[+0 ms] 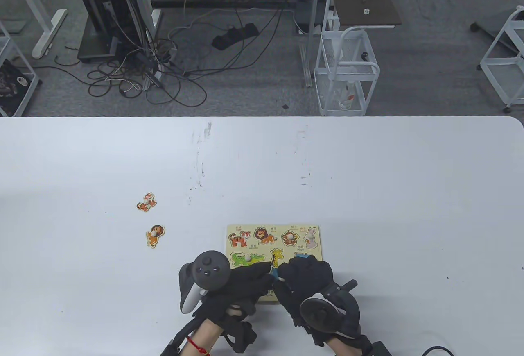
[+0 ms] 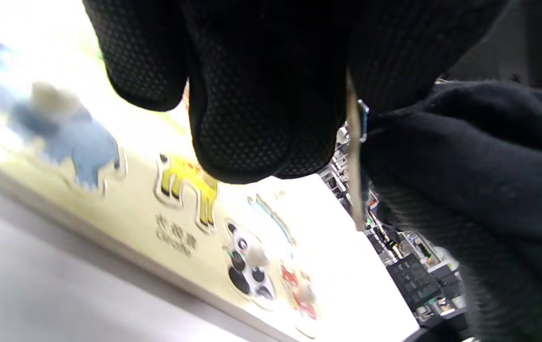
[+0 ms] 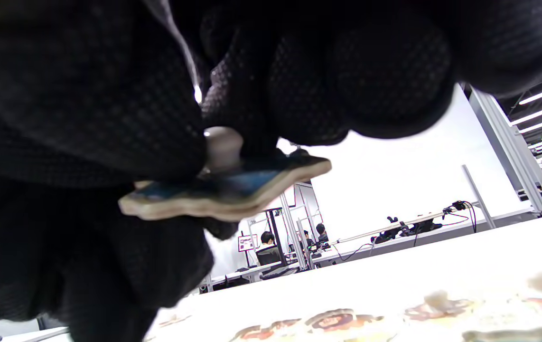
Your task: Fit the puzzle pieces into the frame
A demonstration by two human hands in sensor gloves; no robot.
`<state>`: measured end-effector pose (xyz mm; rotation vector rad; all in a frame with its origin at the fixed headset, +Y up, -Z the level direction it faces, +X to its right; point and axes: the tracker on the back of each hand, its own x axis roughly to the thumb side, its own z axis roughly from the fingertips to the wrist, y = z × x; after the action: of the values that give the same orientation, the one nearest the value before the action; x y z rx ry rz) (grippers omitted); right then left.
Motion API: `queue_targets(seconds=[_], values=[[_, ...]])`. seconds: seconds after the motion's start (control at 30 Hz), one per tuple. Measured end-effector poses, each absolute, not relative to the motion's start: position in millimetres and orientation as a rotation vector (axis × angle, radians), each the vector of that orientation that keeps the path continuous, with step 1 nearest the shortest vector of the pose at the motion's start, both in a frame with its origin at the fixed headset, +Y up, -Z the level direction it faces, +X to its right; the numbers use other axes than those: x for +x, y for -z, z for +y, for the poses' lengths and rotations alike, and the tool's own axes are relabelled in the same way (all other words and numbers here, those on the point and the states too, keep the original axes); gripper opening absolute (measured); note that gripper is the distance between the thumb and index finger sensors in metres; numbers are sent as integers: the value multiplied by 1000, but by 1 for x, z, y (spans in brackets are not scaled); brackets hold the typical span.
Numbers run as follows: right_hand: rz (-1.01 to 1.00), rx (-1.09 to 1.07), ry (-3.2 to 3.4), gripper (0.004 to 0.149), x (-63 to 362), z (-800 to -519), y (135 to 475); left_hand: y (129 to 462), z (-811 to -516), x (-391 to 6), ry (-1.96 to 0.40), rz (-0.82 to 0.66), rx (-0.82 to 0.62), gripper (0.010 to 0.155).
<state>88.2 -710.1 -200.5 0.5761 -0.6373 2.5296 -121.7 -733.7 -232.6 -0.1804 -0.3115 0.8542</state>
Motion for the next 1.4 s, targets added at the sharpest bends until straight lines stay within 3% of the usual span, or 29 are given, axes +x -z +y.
queue_targets(seconds=[0.23, 0.4, 0.8, 1.13, 1.4], values=[[-618, 483, -2627, 47, 100, -699, 208, 228, -725, -130, -657, -315, 55, 45], [-612, 501, -2778, 47, 97, -692, 221, 228, -722, -139, -491, -279, 156, 54], [-347, 552, -3085, 47, 86, -698, 258, 230, -728, -144, -425, -260, 67, 69], [-80, 503, -3221, 47, 81, -713, 283, 230, -730, -141, -421, -267, 56, 69], [-14, 513, -3268, 47, 77, -724, 287, 227, -731, -136, -422, -284, 71, 67]])
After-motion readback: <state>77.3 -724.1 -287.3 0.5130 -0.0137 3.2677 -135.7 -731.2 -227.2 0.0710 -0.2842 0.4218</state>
